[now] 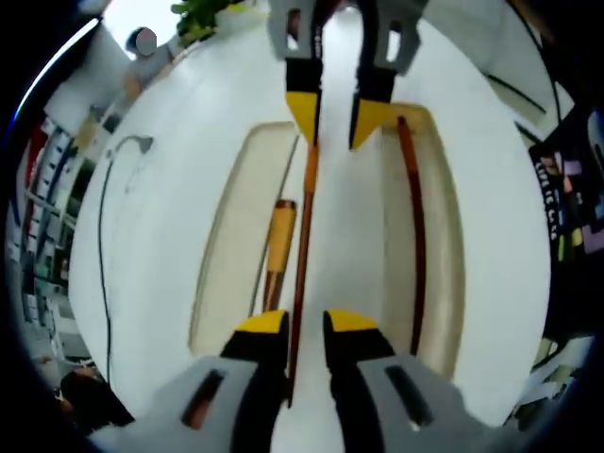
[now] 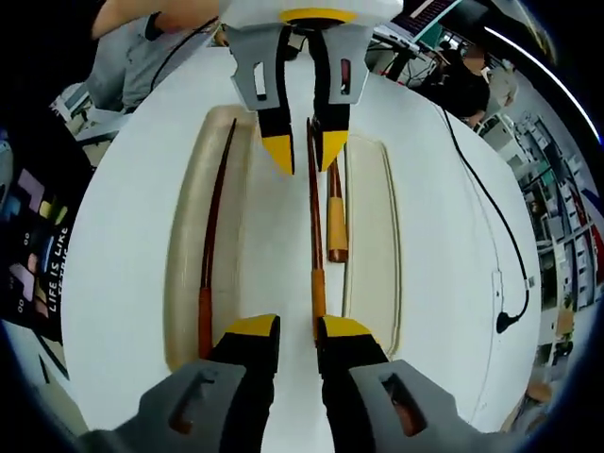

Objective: Arrange the utensils inside the cutlery case until each visible utensil rests in its matching compartment.

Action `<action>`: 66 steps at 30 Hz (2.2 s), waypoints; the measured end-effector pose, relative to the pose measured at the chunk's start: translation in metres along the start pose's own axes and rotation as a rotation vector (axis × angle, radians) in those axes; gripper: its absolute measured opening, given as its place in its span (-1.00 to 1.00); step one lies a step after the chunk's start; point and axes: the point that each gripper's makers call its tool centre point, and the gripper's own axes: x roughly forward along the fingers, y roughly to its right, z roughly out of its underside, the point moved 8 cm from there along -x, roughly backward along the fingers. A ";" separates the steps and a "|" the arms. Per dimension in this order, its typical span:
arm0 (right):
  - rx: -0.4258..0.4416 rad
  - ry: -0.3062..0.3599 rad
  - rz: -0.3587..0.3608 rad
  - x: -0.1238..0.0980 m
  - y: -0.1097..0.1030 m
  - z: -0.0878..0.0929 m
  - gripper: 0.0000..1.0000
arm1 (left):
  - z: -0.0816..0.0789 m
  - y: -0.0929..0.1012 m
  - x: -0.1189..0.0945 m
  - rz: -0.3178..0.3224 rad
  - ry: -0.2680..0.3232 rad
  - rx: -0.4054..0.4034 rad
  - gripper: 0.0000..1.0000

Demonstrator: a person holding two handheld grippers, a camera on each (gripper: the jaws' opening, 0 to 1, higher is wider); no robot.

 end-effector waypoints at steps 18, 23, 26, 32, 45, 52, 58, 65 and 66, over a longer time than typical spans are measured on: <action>0.050 -0.038 -0.126 0.015 0.011 -0.009 -0.68 | 0.003 -0.005 0.002 0.125 0.044 -0.105 -0.73; 0.062 -0.035 -0.139 0.018 0.012 -0.010 -0.70 | 0.002 0.000 0.003 0.151 0.048 -0.110 -0.74; 0.075 -0.044 -0.162 0.017 0.012 -0.011 -0.74 | 0.002 0.001 0.003 0.164 0.052 -0.097 -0.74; 0.043 -0.094 -0.199 0.019 0.017 -0.015 -0.74 | -0.003 0.000 0.004 0.174 0.027 -0.106 -0.75; 0.111 -0.144 -0.270 0.023 0.028 -0.014 -0.90 | -0.004 -0.012 0.007 0.207 0.027 -0.136 -0.89; 0.041 -0.132 -0.266 0.023 0.027 -0.015 -0.91 | -0.004 -0.014 0.007 0.206 0.025 -0.098 -0.90; 0.003 -0.147 -0.242 0.024 0.025 -0.019 -0.90 | -0.003 -0.017 0.008 0.211 0.056 -0.082 -0.90; 0.123 -0.193 -0.206 0.024 0.025 -0.020 -0.91 | -0.008 -0.008 0.008 0.170 0.032 -0.085 -0.90; 0.066 -0.172 -0.201 0.024 0.025 -0.019 -0.92 | -0.008 -0.007 0.008 0.159 0.037 -0.074 -0.91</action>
